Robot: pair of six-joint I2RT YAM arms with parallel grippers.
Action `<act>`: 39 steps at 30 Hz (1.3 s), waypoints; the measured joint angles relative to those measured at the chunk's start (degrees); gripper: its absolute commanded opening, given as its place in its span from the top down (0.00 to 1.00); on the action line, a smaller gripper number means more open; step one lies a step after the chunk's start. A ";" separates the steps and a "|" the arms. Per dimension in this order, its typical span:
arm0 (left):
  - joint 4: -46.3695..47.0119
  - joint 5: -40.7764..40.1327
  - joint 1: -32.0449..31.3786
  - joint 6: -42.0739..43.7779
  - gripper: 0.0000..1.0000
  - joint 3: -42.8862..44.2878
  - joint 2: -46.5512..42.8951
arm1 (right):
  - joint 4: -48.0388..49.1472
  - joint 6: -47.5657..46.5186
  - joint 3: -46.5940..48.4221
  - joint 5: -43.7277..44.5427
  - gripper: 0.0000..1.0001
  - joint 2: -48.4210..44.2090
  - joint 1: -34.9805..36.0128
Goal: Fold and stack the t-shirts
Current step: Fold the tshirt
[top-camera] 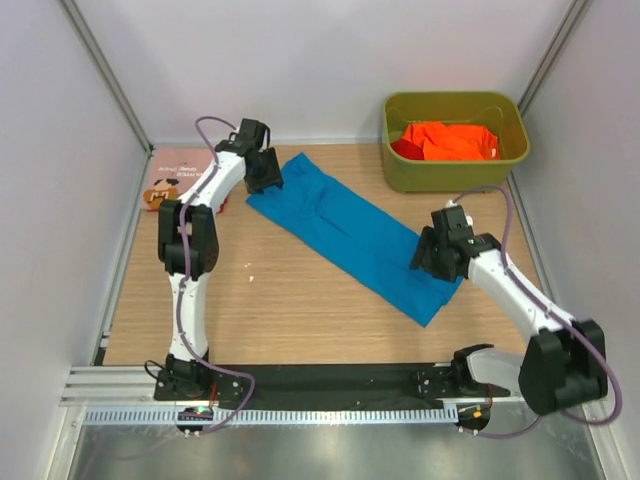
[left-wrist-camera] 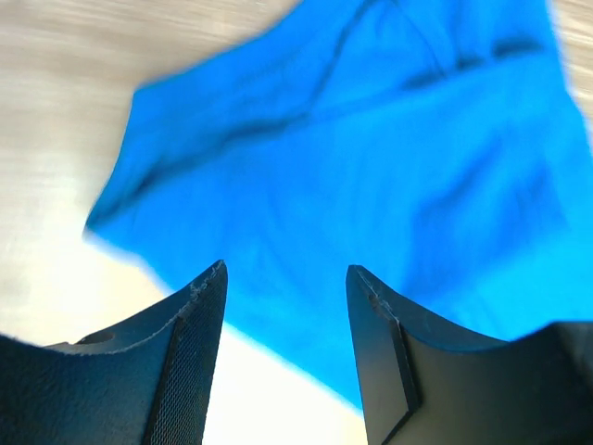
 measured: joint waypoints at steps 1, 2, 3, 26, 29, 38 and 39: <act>0.28 -0.20 -0.11 -0.52 0.44 -2.16 -2.49 | 0.26 -1.70 1.95 0.42 0.35 3.13 0.61; 0.17 -0.46 -0.26 -0.94 0.45 -4.07 -5.07 | 0.55 -3.48 3.89 0.74 0.34 6.60 1.31; 0.26 -0.92 -0.46 -1.40 0.45 -5.70 -7.37 | 0.83 -4.85 5.40 1.03 0.34 9.62 1.88; -1.49 -5.51 -2.19 -8.74 0.45 3.87 6.97 | 5.11 2.23 0.52 5.57 0.35 18.78 9.14; -2.27 -5.68 -1.97 -8.09 0.45 10.91 10.99 | 0.46 4.02 0.39 5.68 0.33 13.11 9.79; 0.79 -2.12 -0.57 -4.66 0.43 3.69 6.12 | -5.01 2.99 6.58 4.79 0.32 -0.83 9.81; 1.01 -2.23 -0.55 -4.63 0.42 -0.42 2.89 | -5.42 2.56 6.71 4.74 0.32 -1.16 9.81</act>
